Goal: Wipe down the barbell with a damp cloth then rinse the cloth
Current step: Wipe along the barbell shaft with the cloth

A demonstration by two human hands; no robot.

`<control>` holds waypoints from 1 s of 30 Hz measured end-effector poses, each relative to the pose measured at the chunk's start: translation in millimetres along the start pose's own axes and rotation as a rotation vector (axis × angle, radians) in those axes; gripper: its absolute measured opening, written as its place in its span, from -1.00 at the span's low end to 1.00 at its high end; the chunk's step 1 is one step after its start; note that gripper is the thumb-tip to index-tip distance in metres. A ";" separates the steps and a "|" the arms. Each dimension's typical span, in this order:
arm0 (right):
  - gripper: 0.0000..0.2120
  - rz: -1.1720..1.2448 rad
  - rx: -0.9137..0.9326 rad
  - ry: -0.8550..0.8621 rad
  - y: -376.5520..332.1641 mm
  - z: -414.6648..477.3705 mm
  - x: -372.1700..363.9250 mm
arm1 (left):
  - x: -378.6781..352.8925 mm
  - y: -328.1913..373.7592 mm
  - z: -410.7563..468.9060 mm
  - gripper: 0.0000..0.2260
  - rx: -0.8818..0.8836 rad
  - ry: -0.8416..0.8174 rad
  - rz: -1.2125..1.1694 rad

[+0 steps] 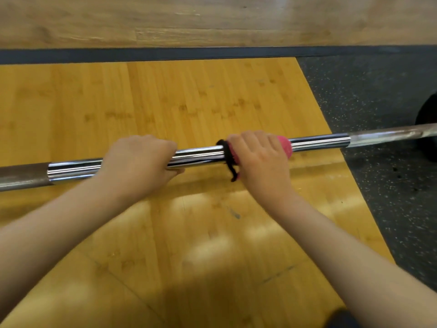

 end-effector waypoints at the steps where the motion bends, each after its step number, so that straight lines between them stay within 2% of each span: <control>1: -0.88 -0.025 -0.005 -0.008 12.4 -3.7 -1.2 | 2.5 -3.9 5.4 -0.67 0.037 -0.172 -0.108; 3: -0.81 -0.026 -0.020 -0.038 21.4 -7.2 -5.4 | 5.8 -7.5 14.6 -0.65 0.057 -0.447 -0.261; 5: -0.86 0.009 -0.090 -0.034 15.4 -5.2 -6.2 | 10.3 -6.5 13.9 -0.66 0.077 -0.466 -0.208; 6: -0.90 0.025 -0.140 -0.024 11.4 -4.0 -6.0 | 10.7 -5.0 10.2 -0.66 0.090 -0.359 -0.097; 8: -0.91 0.047 -0.214 -0.013 1.2 -1.1 -5.3 | 9.6 6.0 -5.5 -0.74 -0.003 0.029 0.113; 10: -0.88 0.054 -0.207 0.014 -19.3 5.2 -4.5 | 5.0 15.6 -18.2 -0.79 -0.043 0.205 0.175; 13: -0.88 0.067 -0.177 0.011 -64.6 17.9 -3.8 | -5.1 14.6 -19.8 -0.82 -0.022 0.302 0.209; 16: -0.88 0.085 -0.162 -0.001 -80.7 24.4 -3.4 | -0.8 13.8 -15.2 -0.74 -0.031 0.347 0.170; 19: -0.78 0.129 -0.017 -0.014 -60.4 19.7 -1.1 | -3.3 10.6 -13.1 -0.67 -0.071 0.262 0.081; 21: -0.78 0.099 0.013 -0.045 -36.3 12.5 -0.3 | -0.1 9.0 -7.3 -0.66 -0.074 0.159 0.045; 24: -0.80 0.037 -0.036 -0.042 0.6 1.0 -1.5 | 6.6 -0.6 12.9 -0.66 0.048 -0.368 -0.259; 25: -0.79 0.027 -0.049 -0.048 6.2 -1.5 -2.7 | 9.0 -1.3 17.4 -0.67 0.064 -0.504 -0.330; 26: -0.79 0.025 -0.064 -0.055 7.6 -2.9 -4.1 | 12.3 -0.3 20.0 -0.68 0.075 -0.556 -0.359; 27: -0.80 0.027 -0.090 -0.061 6.3 -3.0 -5.1 | 12.7 -0.4 19.2 -0.69 0.089 -0.545 -0.331; 28: -0.82 0.030 -0.129 -0.067 3.2 -2.3 -5.6 | 12.3 0.7 16.2 -0.70 0.093 -0.448 -0.242; 30: -0.85 0.028 -0.213 -0.067 -7.1 0.6 -5.1 | 9.0 7.9 0.6 -0.72 -0.003 -0.045 0.018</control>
Point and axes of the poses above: each hand's wrist, its own z-axis towards the middle knuckle, its own x-axis out of the back of the hand, y = z × x, the point moved 4 cm from there along z, towards the middle knuckle, and after that the axes turned 2 degrees about -z, right-handed, at the moved point
